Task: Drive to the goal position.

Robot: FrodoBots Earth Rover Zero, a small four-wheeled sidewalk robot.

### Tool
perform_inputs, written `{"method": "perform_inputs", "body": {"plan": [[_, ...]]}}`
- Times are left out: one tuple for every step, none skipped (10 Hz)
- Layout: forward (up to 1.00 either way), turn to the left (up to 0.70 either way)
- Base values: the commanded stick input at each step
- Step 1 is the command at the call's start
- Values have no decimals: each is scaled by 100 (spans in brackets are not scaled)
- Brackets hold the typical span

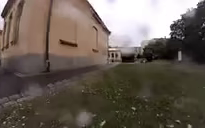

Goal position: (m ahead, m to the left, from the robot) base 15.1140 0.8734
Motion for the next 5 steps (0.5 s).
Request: {"method": "perform_inputs", "body": {"plan": [[0, -85], [0, -85], [56, -29], [85, 0], [85, 0]]}}
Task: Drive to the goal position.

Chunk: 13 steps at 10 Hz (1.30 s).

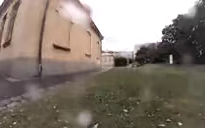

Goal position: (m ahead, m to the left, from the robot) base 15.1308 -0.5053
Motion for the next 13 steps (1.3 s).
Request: {"method": "perform_inputs", "body": {"plan": [[85, 0], [85, 0], [85, 0], [85, 0], [85, 0], [85, 0], [85, 0], [85, 0], [85, 0], [85, 0], [85, 0], [85, 0], [85, 0]]}}
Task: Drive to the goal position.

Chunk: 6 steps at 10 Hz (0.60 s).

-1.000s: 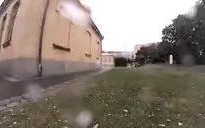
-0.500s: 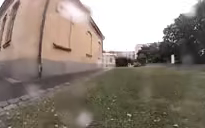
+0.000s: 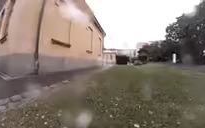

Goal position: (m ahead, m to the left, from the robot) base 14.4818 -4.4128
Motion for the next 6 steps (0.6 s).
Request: {"method": "perform_inputs", "body": {"plan": [[85, 0], [85, 0], [85, 0], [85, 0], [85, 0], [85, 0]]}}
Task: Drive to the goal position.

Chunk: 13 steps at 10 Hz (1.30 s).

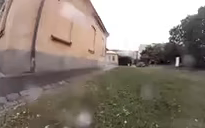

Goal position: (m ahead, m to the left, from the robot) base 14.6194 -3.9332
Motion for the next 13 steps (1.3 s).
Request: {"method": "perform_inputs", "body": {"plan": [[85, 0], [85, 0], [85, 0], [85, 0], [85, 0], [85, 0], [85, 0], [85, 0], [85, -21], [85, -34], [85, -34], [85, -34], [85, -34]]}}
